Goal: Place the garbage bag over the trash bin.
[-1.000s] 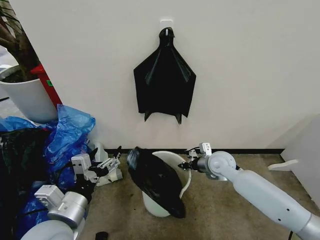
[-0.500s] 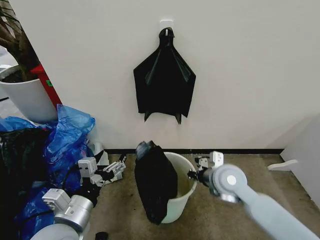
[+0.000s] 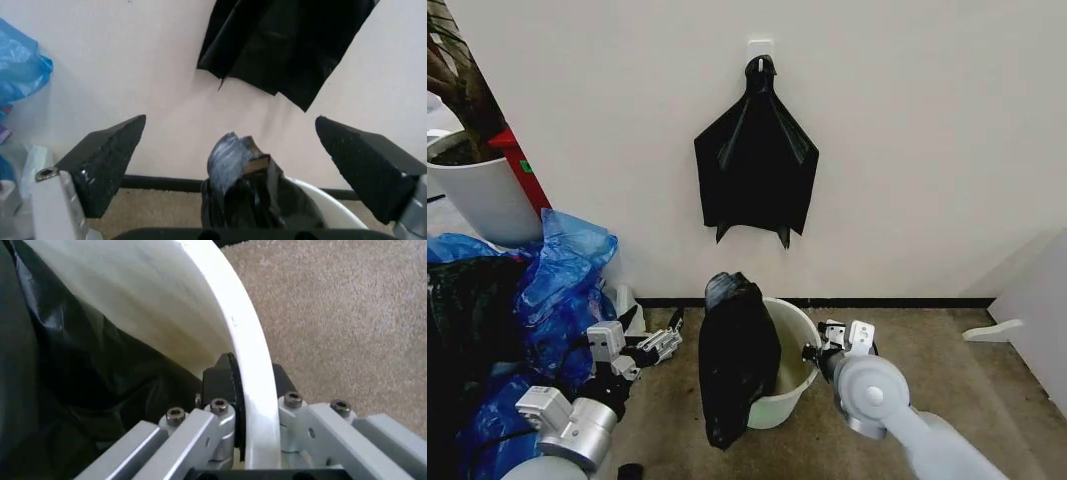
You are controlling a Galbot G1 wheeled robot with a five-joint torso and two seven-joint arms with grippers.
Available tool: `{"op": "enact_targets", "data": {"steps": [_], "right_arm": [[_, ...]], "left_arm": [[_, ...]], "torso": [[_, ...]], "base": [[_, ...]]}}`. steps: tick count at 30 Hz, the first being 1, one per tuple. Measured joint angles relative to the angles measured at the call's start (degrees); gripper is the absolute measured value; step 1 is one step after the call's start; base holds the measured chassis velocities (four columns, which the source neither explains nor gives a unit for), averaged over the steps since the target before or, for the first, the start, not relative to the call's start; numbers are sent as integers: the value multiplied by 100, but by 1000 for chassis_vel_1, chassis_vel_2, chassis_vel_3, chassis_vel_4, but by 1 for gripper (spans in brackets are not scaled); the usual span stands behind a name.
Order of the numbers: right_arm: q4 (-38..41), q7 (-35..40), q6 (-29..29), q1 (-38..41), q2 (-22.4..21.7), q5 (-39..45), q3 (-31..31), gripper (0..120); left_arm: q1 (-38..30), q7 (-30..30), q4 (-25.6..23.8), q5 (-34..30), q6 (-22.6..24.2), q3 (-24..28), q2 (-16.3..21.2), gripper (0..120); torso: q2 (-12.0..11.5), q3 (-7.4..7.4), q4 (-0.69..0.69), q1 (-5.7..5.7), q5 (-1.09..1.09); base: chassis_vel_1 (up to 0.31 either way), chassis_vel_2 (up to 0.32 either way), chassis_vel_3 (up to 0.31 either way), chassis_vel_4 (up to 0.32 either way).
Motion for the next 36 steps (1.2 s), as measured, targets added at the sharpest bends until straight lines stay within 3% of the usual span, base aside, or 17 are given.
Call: {"op": "enact_targets", "data": {"steps": [17, 27, 28, 31, 35, 36], "right_arm": [[-360, 76, 412, -19, 213, -425, -183, 2], [-174, 32, 489, -6, -92, -318, -107, 34], [182, -5, 444, -35, -309, -255, 65, 48], [574, 14, 401, -42, -445, -245, 163, 61], [845, 31, 392, -44, -454, -413, 164, 69], [1104, -30, 357, -30, -428, -593, 161, 77]], "left_arm": [[0, 65, -55, 73, -51, -30, -91, 100], [42, 110, -105, 65, -57, -75, -91, 100], [58, 108, -106, 61, -56, -85, -103, 100], [51, 102, -105, 61, -56, -83, -112, 100], [23, 84, -46, 85, -51, -76, -110, 100], [-6, 52, 74, 155, -44, -84, -81, 100]], "torso": [[0, 0, -1, 0, 0], [0, 0, 0, 0, 1], [0, 0, -1, 0, 0], [0, 0, -1, 0, 0], [0, 0, 0, 0, 1], [0, 0, -2, 0, 0]], "base": [[0, 0, 0, 0], [0, 0, 0, 0], [0, 0, 0, 0], [0, 0, 0, 0], [0, 0, 0, 0], [0, 0, 0, 0]]}}
